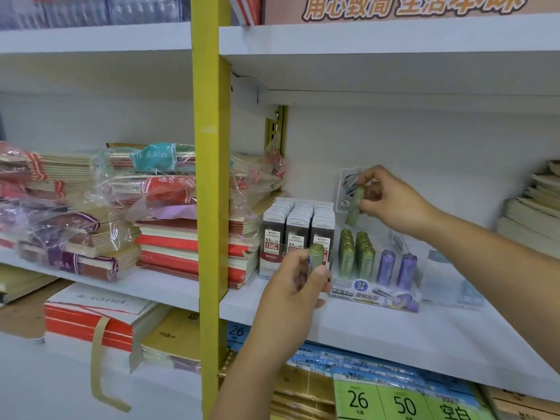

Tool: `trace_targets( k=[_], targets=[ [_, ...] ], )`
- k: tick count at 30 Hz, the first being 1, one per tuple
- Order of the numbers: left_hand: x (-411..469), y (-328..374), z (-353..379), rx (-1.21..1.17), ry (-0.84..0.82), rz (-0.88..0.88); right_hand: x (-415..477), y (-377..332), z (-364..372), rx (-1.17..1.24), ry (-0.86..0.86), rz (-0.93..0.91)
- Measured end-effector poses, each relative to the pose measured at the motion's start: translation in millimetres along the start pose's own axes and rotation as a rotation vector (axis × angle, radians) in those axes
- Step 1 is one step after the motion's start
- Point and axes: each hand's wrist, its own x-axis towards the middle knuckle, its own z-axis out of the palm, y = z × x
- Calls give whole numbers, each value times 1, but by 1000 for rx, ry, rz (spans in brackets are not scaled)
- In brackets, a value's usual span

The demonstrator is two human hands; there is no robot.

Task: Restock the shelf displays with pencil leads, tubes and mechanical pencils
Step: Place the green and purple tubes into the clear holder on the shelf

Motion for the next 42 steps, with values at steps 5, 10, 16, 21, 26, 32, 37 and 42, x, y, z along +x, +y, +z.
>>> trace_targets(
  k=[5, 10, 16, 21, 26, 32, 37, 42],
  targets=[
    [-1, 2, 8, 103, -34, 35, 11, 14, 19, -35, -138, 132],
    [0, 0, 12, 199, -30, 25, 14, 19, 21, -31, -212, 128],
    [-1, 1, 12, 191, -33, 11, 15, 24, 23, -117, -221, 61],
    [-2, 0, 10, 167, -48, -3, 15, 22, 22, -136, -323, 139],
    [-1, 3, 7, 79, -21, -12, -12, 2, 10, -119, -53, -45],
    [-4, 12, 12, 38, -36, 16, -90, -26, -2, 215, -179, -114],
    [-10, 16, 21, 9, -75, -24, -112, -24, -4, 358, -171, -22],
    [-16, 16, 19, -75, -99, -73, -121, -9, -18, 507, -163, 53]
  ],
)
